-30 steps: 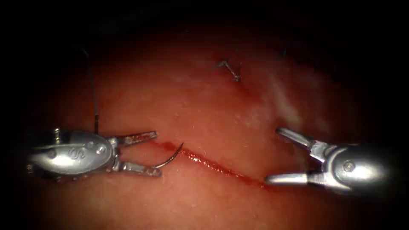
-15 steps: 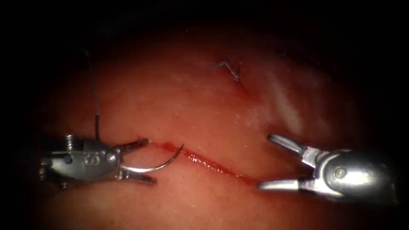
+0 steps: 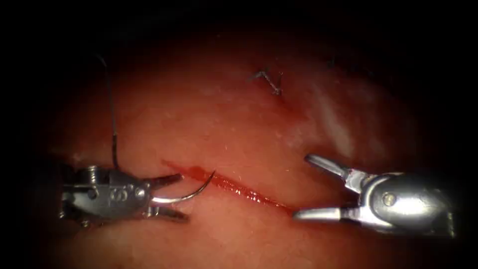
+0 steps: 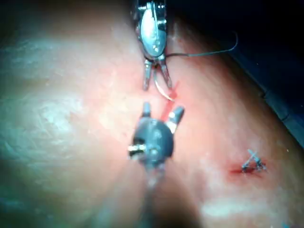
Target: Wound Closure
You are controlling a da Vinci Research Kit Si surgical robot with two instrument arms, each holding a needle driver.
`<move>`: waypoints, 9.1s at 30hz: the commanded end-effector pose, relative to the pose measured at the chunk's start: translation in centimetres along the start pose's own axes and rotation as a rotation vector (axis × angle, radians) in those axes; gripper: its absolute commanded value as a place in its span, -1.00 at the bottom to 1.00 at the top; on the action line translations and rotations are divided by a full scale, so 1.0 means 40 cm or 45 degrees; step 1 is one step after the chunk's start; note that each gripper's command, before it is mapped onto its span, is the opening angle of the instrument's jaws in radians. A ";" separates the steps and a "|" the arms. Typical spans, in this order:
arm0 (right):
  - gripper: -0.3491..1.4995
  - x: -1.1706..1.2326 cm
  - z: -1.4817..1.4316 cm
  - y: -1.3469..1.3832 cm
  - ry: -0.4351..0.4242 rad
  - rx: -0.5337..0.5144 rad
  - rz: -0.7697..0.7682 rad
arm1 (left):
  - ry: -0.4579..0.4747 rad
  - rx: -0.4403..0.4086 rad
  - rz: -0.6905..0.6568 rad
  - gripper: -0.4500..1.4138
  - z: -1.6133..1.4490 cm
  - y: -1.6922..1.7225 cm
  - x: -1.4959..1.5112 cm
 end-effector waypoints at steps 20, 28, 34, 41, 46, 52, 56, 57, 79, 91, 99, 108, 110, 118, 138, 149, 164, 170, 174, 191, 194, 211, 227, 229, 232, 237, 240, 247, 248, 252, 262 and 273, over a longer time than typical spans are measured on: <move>0.69 -0.0004 0.0029 0.0006 -0.001 0.004 0.000 | 0.192 -0.168 0.435 -1.00 -0.0030 -0.0005 0.0017; 0.68 -0.0002 0.0033 0.0050 0.021 -0.002 0.010 | 0.446 -0.453 0.644 -1.00 -0.0013 0.0006 0.0033; 0.64 0.0019 0.0058 0.0086 0.053 -0.003 0.026 | 0.607 -0.621 0.778 -1.00 0.0016 0.0024 0.0046; 0.51 0.0056 0.0111 0.0121 0.146 0.029 0.103 | 0.699 -0.721 0.868 -1.00 0.0030 0.0050 0.0068; 0.42 0.0067 0.0165 0.0138 0.191 0.102 0.234 | 0.736 -0.748 0.908 -1.00 0.0027 0.0075 0.0085; 0.38 0.0071 0.0226 0.0141 0.225 0.173 0.368 | 0.807 -0.722 0.970 -1.00 0.0005 0.0087 0.0109; 0.38 0.0065 0.0253 0.0135 0.226 0.197 0.434 | 0.852 -0.701 1.002 -1.00 -0.0016 0.0090 0.0128; 0.38 0.0063 0.0255 0.0136 0.224 0.198 0.448 | 0.859 -0.698 1.006 -1.00 -0.0019 0.0091 0.0131; 0.22 0.0088 0.0344 0.0097 0.297 0.297 0.488 | 0.866 -0.681 1.030 -1.00 -0.0009 0.0113 0.0146; -0.65 0.0075 0.0358 0.0086 0.300 0.315 0.480 | 0.865 -0.679 1.032 -1.00 -0.0001 0.0124 0.0149; -1.00 0.0077 0.0355 0.0084 0.309 0.341 0.473 | 0.865 -0.678 1.034 -1.00 0.0001 0.0125 0.0147; -1.00 0.0074 0.0342 0.0086 0.308 0.342 0.472 | 0.796 -0.614 0.917 -0.01 -0.0001 0.0110 0.0159; -1.00 0.0074 0.0341 0.0088 0.306 0.335 0.473 | 0.785 -0.602 0.899 0.08 -0.0002 0.0107 0.0162; -1.00 0.0084 0.0291 0.0130 0.286 0.244 0.490 | 0.731 -0.530 0.780 0.41 -0.0013 0.0092 0.0169; -1.00 0.0146 0.0215 0.0226 0.200 0.021 0.575 | 0.760 -0.128 0.729 0.28 0.0031 0.0015 0.0178; -1.00 0.0145 0.0222 0.0233 0.190 0.010 0.569 | 0.811 -0.152 0.771 0.01 0.0023 0.0053 0.0188; -1.00 0.0140 0.0232 0.0225 0.179 0.007 0.563 | 0.844 -0.171 0.837 -1.00 0.0021 0.0068 0.0191; -1.00 0.0141 0.0230 0.0220 0.179 0.007 0.548 | 0.836 -0.152 0.835 -1.00 0.0015 0.0057 0.0179; 0.04 0.0144 0.0230 0.0227 0.208 -0.008 0.510 | 0.838 -0.145 0.825 -1.00 0.0016 0.0049 0.0176; 0.76 0.0110 0.0189 0.0219 0.274 -0.014 0.476 | 0.856 -0.141 0.818 -1.00 0.0010 0.0036 0.0172; 0.75 0.0076 0.0168 0.0225 0.261 -0.042 0.470 | 0.864 -0.142 0.815 -1.00 0.0002 0.0033 0.0171; 0.56 -0.0024 0.0199 0.0185 0.434 0.143 0.828 | 1.004 -0.133 0.908 -1.00 -0.0032 0.0054 0.0203; 0.38 0.0006 0.0251 0.0176 0.486 0.188 0.915 | 1.042 -0.112 0.993 -1.00 -0.0024 0.0064 0.0202; 0.27 0.0006 0.0253 0.0175 0.471 0.189 0.914 | 1.043 -0.113 0.993 -1.00 -0.0024 0.0066 0.0202; 0.06 0.0004 0.0253 0.0171 0.459 0.191 0.912 | 1.043 -0.113 0.993 -1.00 -0.0024 0.0066 0.0203; -1.00 0.0005 0.0252 0.0163 0.453 0.222 0.905 | 1.043 -0.112 0.993 -1.00 -0.0024 0.0066 0.0203; -1.00 0.0008 0.0252 0.0162 0.451 0.237 0.903 | 1.044 -0.109 1.000 -1.00 -0.0024 0.0066 0.0203; -1.00 0.0007 0.0243 0.0166 0.445 0.229 0.907 | 1.029 -0.137 0.937 -0.78 -0.0021 0.0066 0.0207; -1.00 0.0007 0.0242 0.0167 0.445 0.226 0.907 | 1.018 -0.153 0.911 -0.62 -0.0021 0.0066 0.0209; -1.00 0.0003 0.0238 0.0178 0.444 0.193 0.891 | 0.950 -0.238 0.743 -0.30 -0.0020 0.0059 0.0216; -1.00 0.0008 0.0228 0.0215 0.369 0.001 0.649 | 0.859 -0.290 0.654 -0.32 -0.0054 0.0050 0.0174; -1.00 0.0061 0.0206 0.0258 0.270 -0.203 0.255 | 0.682 -0.353 0.531 -0.60 -0.0041 0.0017 0.0101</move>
